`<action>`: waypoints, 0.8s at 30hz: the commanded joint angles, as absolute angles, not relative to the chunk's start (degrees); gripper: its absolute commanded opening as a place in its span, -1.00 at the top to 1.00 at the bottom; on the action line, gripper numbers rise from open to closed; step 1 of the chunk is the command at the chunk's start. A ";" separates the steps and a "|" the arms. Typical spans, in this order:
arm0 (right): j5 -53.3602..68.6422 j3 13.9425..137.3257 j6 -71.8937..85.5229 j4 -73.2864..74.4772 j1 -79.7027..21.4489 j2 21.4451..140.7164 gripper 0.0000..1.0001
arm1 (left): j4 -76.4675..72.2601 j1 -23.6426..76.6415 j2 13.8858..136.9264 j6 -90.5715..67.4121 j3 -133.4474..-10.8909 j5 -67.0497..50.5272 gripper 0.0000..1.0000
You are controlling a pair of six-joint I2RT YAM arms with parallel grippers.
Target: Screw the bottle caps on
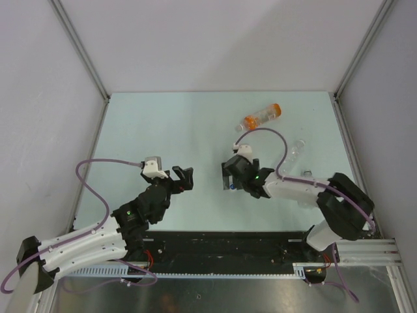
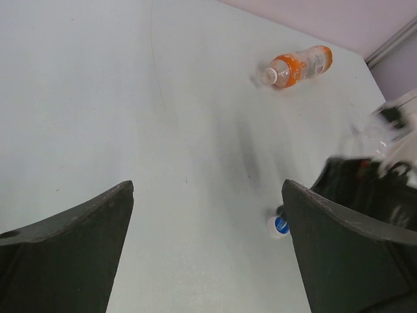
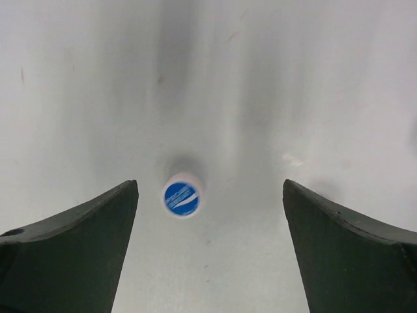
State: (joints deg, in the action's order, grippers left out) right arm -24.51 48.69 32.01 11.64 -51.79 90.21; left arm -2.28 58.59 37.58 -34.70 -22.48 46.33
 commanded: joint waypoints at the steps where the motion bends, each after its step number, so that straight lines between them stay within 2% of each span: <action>1: -27.53 53.04 32.92 15.85 -43.23 80.48 -0.97 | -2.99 58.41 36.82 -36.22 -22.40 47.27 -0.99; 8: -26.35 53.88 33.05 18.08 -22.31 73.57 -0.99 | -3.00 58.38 37.83 -35.06 -22.67 47.12 -0.99; 14: -19.65 58.89 31.27 21.41 -7.36 78.84 -0.99 | -3.00 58.37 40.28 -34.35 -23.73 46.81 -0.99; 24: -11.05 64.78 33.05 17.08 1.05 94.00 -0.99 | -2.99 58.36 41.55 -33.25 -24.31 46.01 -0.99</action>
State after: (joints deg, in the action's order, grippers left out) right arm -15.00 61.01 31.92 18.96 -0.82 90.30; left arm -2.22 58.59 41.95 -33.98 -22.41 45.74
